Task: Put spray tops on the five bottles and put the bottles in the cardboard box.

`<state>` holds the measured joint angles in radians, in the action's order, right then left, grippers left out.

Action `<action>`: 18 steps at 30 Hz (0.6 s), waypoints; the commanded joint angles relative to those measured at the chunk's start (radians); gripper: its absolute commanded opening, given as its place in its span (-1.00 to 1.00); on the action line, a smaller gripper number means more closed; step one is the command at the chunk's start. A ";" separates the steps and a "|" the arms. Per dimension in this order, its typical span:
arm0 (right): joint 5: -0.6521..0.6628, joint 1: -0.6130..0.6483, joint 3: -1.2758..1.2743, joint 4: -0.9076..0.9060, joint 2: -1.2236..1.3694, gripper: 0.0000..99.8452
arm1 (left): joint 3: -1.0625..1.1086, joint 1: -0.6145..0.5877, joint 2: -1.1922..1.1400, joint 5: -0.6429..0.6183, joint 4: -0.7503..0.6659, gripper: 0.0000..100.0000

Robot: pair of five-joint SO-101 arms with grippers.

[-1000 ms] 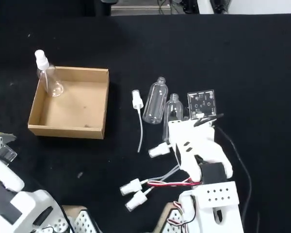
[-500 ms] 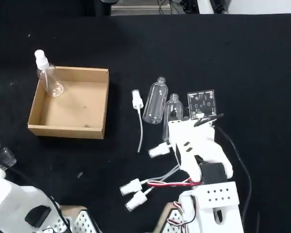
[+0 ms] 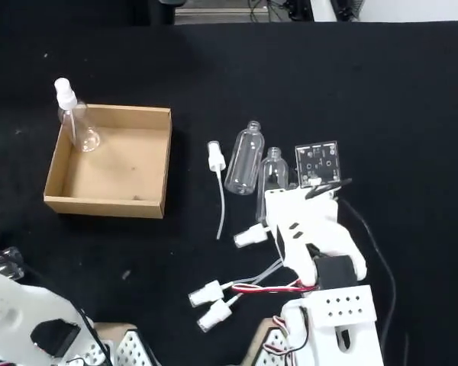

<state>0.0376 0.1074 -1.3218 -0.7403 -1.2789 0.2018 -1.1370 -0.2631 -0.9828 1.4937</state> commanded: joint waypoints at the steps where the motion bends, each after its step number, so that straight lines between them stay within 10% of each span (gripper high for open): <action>1: -0.005 -0.009 0.068 0.020 -0.024 -0.79 | -0.093 -0.027 -0.049 -0.005 -0.012 -0.21; 18: -0.005 -0.009 0.068 0.020 -0.024 -0.79 | -0.199 -0.070 -0.146 0.316 -0.002 -0.21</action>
<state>0.0376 0.1074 -1.3218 -0.7403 -1.2789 0.0514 -1.2137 -0.4089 -0.7204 1.5014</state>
